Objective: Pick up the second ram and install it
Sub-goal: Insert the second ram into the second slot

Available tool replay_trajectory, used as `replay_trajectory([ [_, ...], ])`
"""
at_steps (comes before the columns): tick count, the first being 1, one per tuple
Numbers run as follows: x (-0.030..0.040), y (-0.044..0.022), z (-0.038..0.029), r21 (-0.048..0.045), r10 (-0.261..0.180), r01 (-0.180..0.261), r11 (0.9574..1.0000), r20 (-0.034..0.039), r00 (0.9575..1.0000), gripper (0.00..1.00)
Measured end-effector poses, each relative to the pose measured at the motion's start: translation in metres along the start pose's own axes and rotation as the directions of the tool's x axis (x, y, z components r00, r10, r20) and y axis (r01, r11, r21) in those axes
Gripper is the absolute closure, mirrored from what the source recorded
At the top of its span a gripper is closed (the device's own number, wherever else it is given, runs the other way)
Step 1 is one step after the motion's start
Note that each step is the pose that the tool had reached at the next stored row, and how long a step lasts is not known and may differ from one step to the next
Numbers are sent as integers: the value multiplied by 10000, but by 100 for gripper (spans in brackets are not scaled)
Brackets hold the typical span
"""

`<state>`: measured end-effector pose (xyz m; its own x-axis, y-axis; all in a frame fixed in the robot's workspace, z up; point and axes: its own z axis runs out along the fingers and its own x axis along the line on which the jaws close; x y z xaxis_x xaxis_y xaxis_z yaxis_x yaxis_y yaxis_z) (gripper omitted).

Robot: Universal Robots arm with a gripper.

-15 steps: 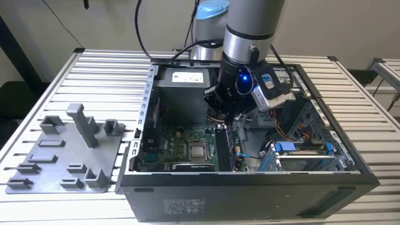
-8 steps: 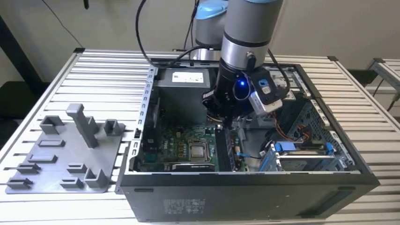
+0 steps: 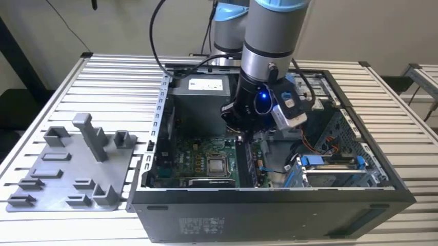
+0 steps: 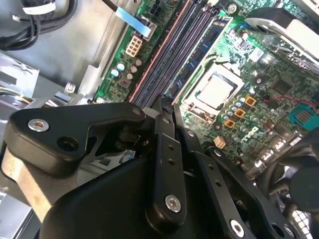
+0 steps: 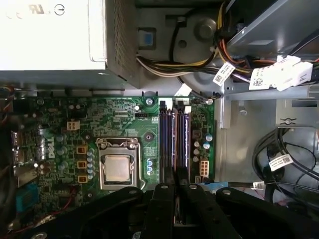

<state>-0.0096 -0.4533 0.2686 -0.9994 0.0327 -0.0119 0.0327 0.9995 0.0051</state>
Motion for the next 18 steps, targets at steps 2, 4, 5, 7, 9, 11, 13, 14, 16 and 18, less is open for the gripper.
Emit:
replay_trajectory([
  [2,0,-2,21,0,-1,1,10000,-17,10000,86],
  [4,1,-4,37,2,-1,1,10000,-19,10000,86],
  [5,0,-6,45,2,-2,2,10000,-18,10000,86],
  [7,1,-6,72,2,-3,3,10000,-18,10000,86],
  [9,1,-7,100,0,-2,2,10000,-28,10000,86],
  [11,1,-7,127,2,-2,2,10000,-50,10000,86],
  [13,2,-7,154,2,-2,2,10000,-76,10000,86],
  [14,2,-7,166,3,-2,2,10000,-87,10000,86],
  [16,2,-7,196,3,-2,2,10000,-98,10000,86],
  [18,2,-7,212,2,-2,3,10000,-100,9999,86],
])
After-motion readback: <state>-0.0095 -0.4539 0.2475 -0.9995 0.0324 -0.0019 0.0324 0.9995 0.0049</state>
